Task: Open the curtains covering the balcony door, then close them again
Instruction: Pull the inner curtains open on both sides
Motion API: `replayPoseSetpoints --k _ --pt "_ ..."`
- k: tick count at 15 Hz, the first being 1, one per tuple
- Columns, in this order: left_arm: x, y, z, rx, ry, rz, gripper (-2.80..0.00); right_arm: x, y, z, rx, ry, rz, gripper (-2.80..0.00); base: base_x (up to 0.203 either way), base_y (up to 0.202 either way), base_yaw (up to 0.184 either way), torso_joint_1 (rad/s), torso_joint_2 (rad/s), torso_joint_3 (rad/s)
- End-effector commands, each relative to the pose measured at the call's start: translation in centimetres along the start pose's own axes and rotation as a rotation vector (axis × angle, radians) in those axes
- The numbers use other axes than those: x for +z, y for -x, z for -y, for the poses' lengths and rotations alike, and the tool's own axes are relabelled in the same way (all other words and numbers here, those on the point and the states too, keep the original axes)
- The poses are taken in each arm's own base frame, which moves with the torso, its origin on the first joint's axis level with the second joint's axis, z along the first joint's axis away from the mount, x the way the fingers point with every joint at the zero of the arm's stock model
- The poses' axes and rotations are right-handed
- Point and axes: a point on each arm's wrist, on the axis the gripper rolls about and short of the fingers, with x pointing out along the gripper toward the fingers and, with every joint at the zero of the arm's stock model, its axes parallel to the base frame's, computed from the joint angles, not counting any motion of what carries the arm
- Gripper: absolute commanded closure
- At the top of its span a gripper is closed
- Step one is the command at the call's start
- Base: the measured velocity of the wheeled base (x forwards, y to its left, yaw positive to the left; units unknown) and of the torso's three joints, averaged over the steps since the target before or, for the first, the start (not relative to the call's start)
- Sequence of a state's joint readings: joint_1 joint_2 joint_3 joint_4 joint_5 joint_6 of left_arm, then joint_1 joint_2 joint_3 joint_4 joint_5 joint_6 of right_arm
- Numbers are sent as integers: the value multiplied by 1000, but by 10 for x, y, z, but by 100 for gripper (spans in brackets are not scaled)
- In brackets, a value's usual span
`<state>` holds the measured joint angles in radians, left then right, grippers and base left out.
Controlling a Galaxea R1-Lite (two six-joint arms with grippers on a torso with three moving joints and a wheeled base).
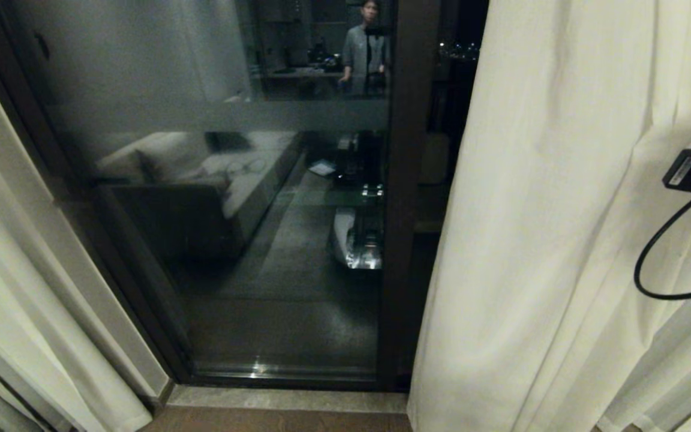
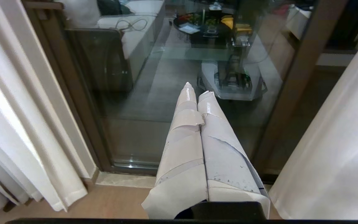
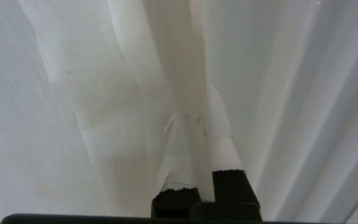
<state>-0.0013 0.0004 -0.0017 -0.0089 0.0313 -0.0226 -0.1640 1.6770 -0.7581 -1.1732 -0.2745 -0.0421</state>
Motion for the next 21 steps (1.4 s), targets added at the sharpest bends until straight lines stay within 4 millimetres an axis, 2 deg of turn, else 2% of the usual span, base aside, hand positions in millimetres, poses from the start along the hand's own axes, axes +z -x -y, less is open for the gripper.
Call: replayPoseSetpoints --k 1,14,21 --pt "0 0 0 1 0 1 0 -3 -3 3 -15 5 -1 0 0 -180 5 2 2 2" --pt "0 0 0 1 -1 2 0 -2 -19 22 -81 -4 18 0 0 -184 3 3 2 2" --pt "0 0 0 1 -1 1 0 -3 -41 21 -90 -14 45 0 0 -183 3 3 3 3"
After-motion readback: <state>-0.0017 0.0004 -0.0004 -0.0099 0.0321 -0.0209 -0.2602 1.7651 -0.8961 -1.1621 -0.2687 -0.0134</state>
